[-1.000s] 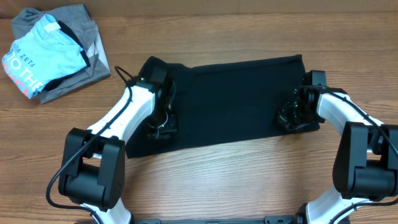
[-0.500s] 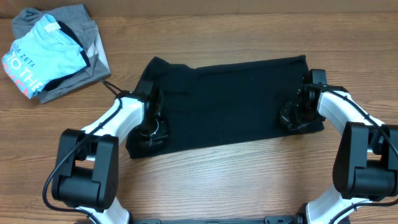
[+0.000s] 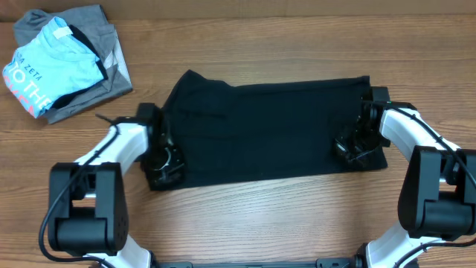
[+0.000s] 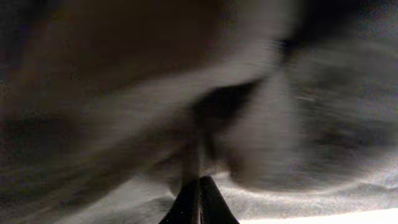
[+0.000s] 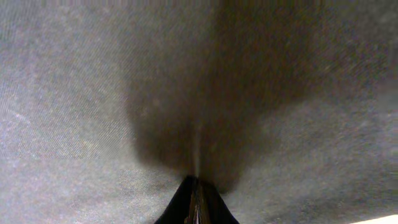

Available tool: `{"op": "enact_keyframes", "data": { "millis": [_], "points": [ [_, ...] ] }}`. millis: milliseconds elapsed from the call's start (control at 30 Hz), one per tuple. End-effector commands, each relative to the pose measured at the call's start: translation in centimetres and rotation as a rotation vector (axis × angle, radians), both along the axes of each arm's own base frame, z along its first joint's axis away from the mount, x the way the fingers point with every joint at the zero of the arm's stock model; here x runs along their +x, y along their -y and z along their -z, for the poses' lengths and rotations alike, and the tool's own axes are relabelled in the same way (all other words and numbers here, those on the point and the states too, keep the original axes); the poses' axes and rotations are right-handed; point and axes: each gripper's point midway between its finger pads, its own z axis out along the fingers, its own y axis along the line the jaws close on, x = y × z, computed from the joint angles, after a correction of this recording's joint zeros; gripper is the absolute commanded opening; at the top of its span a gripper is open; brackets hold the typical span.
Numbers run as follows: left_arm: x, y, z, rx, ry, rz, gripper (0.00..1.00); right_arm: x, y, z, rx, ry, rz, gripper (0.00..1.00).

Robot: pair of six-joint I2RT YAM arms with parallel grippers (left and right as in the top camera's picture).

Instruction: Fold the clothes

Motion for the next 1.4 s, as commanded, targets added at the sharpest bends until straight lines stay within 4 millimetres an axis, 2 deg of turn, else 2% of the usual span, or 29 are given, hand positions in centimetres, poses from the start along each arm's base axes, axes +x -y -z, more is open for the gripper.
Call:
{"op": "enact_keyframes", "data": {
  "millis": [0, 200, 367, 567, 700, 767, 933, 967, 1067, 1100, 1133, 1167, 1200, 1267, 1300, 1333, 1367],
  "points": [
    [-3.2, -6.6, 2.5, 0.227, -0.135, -0.089, 0.04, -2.8, 1.7, 1.9, -0.098, -0.104, 0.02, 0.04],
    [-4.1, -9.1, 2.3, 0.213, -0.173, -0.21, 0.04, -4.7, 1.5, 3.0, -0.099, -0.152, 0.054, 0.04],
    [-4.4, -10.1, 2.1, 0.207, -0.181, -0.26, 0.04, -4.5, 1.5, 2.8, -0.1, -0.129, 0.055, 0.04],
    [-3.5, -10.3, 0.7, 0.211, -0.12, -0.27, 0.04, -3.9, 1.7, -0.4, -0.114, -0.042, 0.058, 0.04],
    [-2.7, -10.2, -1.3, 0.207, -0.042, -0.282, 0.04, -4.1, 2.1, -3.7, -0.141, 0.032, 0.061, 0.04],
    [-2.0, -10.3, -3.3, 0.205, 0.019, -0.289, 0.04, -3.9, 2.2, -5.5, -0.152, 0.098, 0.065, 0.05],
    [-0.9, -10.4, -7.5, 0.215, 0.132, -0.298, 0.04, -2.9, 2.3, -8.5, -0.164, 0.236, 0.066, 0.2],
    [-0.6, -10.5, -8.4, 0.215, 0.16, -0.301, 0.04, -2.6, 2.4, -8.9, -0.166, 0.26, 0.065, 0.36],
    [0.3, -10.2, -10.7, 0.196, 0.231, -0.305, 0.04, -1.9, 2.3, -9.5, -0.161, 0.306, 0.059, 0.68],
    [0.7, -9.8, -11.4, 0.175, 0.262, -0.303, 0.04, -1.6, 2.1, -9.6, -0.153, 0.321, 0.042, 0.74],
    [1.3, -9.1, -12.3, 0.141, 0.295, -0.295, 0.09, -1.3, 1.9, -9.7, -0.141, 0.335, 0.028, 0.77],
    [2.0, -8.2, -12.9, 0.101, 0.329, -0.267, 0.22, -0.9, 1.6, -10.0, -0.124, 0.357, 0.007, 0.78],
    [3.1, -6.6, -14.1, 0.029, 0.39, -0.201, 0.37, -0.3, 1.0, -10.4, -0.096, 0.391, -0.031, 0.79],
    [4.1, -4.9, -15.2, -0.013, 0.441, -0.147, 0.52, 0.5, 0.5, -11.3, -0.07, 0.433, -0.063, 0.8],
    [4.8, -4.2, -15.7, -0.012, 0.471, -0.117, 0.65, 1.0, 0.5, -11.9, -0.066, 0.452, -0.066, 0.81],
    [5.5, -3.8, -16.2, -0.001, 0.502, -0.094, 0.87, 1.4, 0.5, -12.5, -0.067, 0.467, -0.066, 0.82],
    [6.2, -3.5, -16.7, 0.017, 0.534, -0.073, 0.96, 1.7, 0.4, -13.1, -0.063, 0.484, -0.077, 0.83]
  ]
}}
